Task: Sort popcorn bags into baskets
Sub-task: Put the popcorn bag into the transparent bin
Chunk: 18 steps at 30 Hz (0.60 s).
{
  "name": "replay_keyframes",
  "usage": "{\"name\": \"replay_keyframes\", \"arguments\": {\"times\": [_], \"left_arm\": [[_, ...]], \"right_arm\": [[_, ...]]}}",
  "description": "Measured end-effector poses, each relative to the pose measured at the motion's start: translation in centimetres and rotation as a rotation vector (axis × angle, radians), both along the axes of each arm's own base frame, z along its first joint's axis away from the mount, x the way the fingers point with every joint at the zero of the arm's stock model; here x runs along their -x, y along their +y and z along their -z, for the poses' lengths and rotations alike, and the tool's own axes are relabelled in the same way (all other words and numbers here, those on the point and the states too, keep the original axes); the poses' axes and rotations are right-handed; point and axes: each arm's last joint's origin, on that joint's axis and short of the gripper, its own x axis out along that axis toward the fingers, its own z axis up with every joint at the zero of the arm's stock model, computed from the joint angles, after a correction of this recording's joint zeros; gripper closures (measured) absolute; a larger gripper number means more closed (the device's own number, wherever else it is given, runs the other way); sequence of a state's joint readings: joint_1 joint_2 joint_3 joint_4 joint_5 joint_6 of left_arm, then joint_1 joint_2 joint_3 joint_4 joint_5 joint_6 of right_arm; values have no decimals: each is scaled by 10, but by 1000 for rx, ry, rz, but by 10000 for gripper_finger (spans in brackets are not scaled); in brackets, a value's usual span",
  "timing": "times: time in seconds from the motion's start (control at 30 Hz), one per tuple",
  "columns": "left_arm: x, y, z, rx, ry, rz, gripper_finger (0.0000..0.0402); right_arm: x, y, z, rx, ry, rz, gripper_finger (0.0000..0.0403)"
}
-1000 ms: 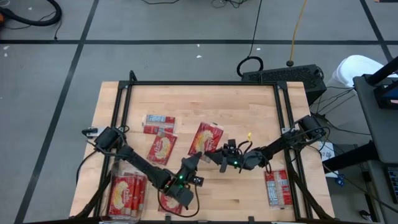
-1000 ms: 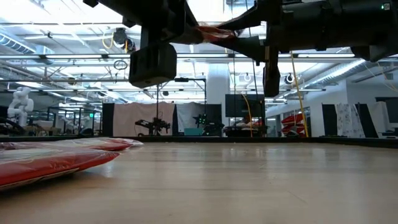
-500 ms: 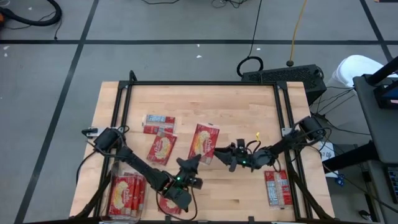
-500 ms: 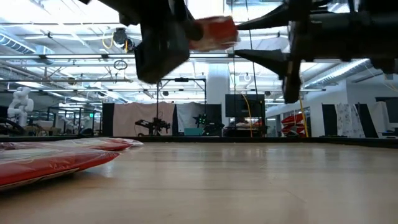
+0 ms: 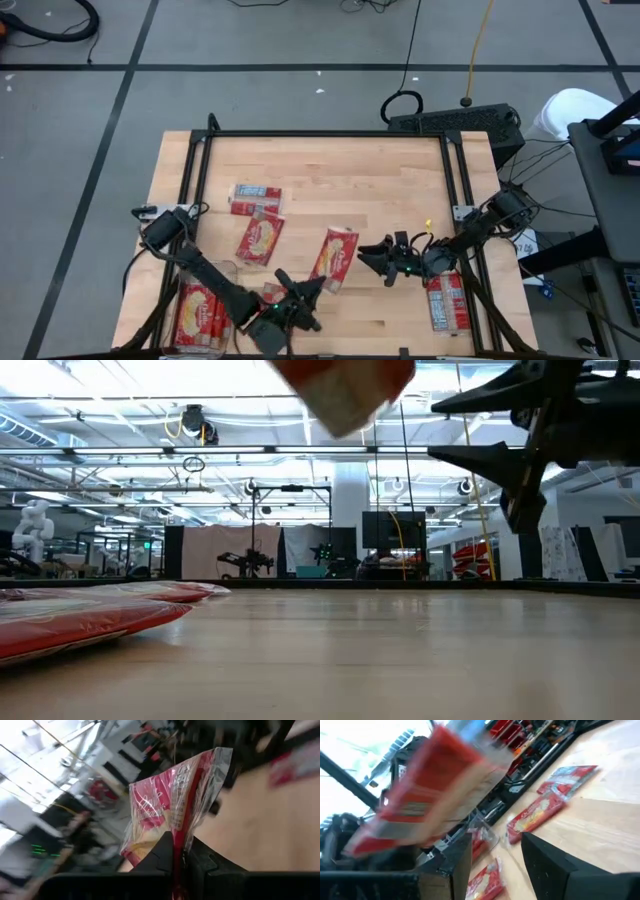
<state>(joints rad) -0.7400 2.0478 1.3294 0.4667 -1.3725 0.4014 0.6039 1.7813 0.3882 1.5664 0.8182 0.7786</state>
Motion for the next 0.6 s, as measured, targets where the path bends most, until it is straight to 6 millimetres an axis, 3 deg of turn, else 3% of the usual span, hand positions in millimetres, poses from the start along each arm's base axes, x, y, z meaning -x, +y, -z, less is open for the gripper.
{"name": "replay_keyframes", "arguments": {"times": [0.27,0.47,0.6], "left_arm": [[14,-22,-56,229,-75,204,382],[38,-22,-93,440,9,271,382],[51,-19,-107,527,105,280,382]], "right_arm": [[4,6,0,12,1,-28,238],[7,11,0,40,7,-49,238],[8,13,0,48,8,-55,238]]}}
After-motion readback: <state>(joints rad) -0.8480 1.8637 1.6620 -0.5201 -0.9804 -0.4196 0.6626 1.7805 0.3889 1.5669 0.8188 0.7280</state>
